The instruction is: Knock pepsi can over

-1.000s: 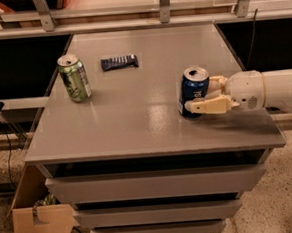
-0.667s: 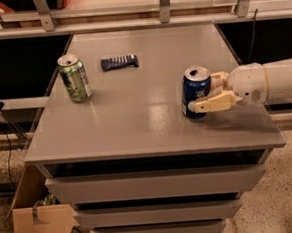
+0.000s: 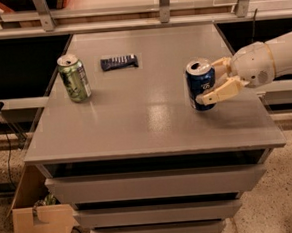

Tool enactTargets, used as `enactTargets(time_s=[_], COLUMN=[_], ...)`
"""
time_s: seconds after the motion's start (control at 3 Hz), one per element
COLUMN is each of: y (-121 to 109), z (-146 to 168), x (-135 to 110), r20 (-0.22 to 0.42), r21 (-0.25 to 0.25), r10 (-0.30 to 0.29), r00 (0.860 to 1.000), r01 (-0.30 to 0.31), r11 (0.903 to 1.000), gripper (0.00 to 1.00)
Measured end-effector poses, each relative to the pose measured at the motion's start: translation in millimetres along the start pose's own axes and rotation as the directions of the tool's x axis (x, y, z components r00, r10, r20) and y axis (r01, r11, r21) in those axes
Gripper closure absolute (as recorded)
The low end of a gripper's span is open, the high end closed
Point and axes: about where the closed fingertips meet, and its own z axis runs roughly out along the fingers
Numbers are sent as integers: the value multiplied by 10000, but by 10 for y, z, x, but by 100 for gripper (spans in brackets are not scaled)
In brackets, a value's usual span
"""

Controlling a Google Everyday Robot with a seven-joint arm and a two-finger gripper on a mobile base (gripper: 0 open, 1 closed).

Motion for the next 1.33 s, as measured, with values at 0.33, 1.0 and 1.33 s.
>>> enactTargets(time_s=[0.33, 1.0, 1.33], y=[1, 93, 121], z=[-21, 201, 375], x=[-76, -105, -42], r20=[-1240, -4152, -5601], r21=[50, -107, -517], r10=[-728, -1962, -2518], r00=[9896, 8883, 7893], r01=[740, 2109, 2700], r11=[9972, 9774, 9615], gripper=[100, 100, 100])
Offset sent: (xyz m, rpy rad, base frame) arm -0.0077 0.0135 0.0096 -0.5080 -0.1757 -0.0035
